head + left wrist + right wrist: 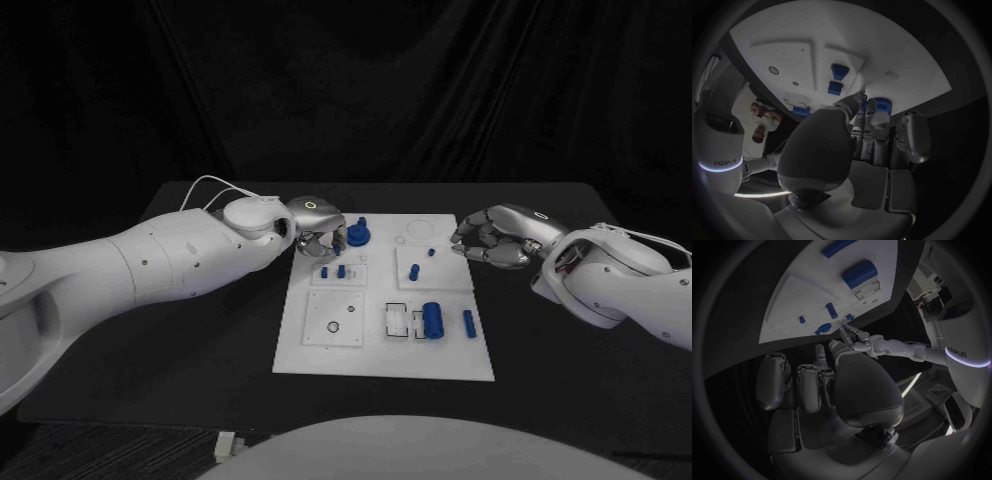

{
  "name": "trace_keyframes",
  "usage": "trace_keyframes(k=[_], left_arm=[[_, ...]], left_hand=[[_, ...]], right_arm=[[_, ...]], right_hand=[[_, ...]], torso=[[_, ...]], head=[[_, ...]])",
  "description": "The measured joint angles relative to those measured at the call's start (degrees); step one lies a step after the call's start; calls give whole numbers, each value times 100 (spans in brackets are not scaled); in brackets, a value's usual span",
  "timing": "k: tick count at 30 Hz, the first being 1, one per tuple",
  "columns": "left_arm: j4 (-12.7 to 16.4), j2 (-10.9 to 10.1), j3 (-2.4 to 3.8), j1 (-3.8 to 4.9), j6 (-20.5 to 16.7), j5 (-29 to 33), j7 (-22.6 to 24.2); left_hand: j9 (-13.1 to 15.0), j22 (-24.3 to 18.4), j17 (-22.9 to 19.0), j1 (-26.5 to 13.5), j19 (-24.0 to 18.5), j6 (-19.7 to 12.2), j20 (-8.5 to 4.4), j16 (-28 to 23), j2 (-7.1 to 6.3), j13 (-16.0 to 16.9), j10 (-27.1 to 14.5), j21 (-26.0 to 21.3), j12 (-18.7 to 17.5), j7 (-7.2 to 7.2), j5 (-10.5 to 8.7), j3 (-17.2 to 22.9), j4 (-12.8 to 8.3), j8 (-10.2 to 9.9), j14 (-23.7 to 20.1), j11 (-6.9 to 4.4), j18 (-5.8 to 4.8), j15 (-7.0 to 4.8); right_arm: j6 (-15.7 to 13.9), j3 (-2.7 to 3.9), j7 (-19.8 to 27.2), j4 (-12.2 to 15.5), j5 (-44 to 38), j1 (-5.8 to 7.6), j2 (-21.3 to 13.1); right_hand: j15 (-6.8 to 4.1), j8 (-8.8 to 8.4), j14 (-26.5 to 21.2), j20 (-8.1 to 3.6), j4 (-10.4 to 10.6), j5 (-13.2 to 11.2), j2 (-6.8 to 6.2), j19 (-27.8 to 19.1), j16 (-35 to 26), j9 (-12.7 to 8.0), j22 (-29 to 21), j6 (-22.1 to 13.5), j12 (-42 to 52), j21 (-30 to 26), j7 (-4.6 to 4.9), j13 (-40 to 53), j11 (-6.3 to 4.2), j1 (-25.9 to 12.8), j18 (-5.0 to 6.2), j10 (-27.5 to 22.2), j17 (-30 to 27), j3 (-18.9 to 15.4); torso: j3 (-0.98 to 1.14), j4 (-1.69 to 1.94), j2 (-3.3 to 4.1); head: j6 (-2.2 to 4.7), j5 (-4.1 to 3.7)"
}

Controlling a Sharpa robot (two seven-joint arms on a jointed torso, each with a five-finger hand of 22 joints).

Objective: Assemble the parts on the task board

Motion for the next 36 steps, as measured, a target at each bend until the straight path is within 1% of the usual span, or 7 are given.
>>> trace_keyframes(k=[14,29,36], left_arm=[[-34,43,0,-35,54,0,-4],[-193,147,3,-88,106,0,-66],[-226,172,9,-100,121,4,-79]], left_hand=[[0,0,-56,0,0,0,0,-1,0,0,41,-1,0,0,0,0,0,-16,0,-1,0,0],[-1,-1,-113,1,0,-1,0,-26,-1,1,41,-25,0,0,0,-1,0,-23,0,-1,-1,0],[-1,-1,-138,1,0,-1,0,-48,-1,1,41,-55,-26,0,0,-1,0,-23,0,-1,0,0]], right_arm=[[4,0,-1,0,1,-10,0],[8,0,-8,1,1,-14,-6],[14,0,-13,0,1,-17,0]], right_hand=[[0,0,0,0,-16,0,0,0,-39,0,4,0,0,-22,0,0,0,0,0,0,0,16],[0,0,0,0,-16,0,0,0,-39,0,3,0,0,-22,0,0,0,0,0,0,0,16],[0,0,0,0,-17,1,24,0,-39,-4,3,0,0,-22,0,0,0,23,0,0,0,17]], torso=[[1,-2,0],[1,-2,-1],[1,-2,-1]], head=[[0,-6],[-1,-16],[-1,-9]])
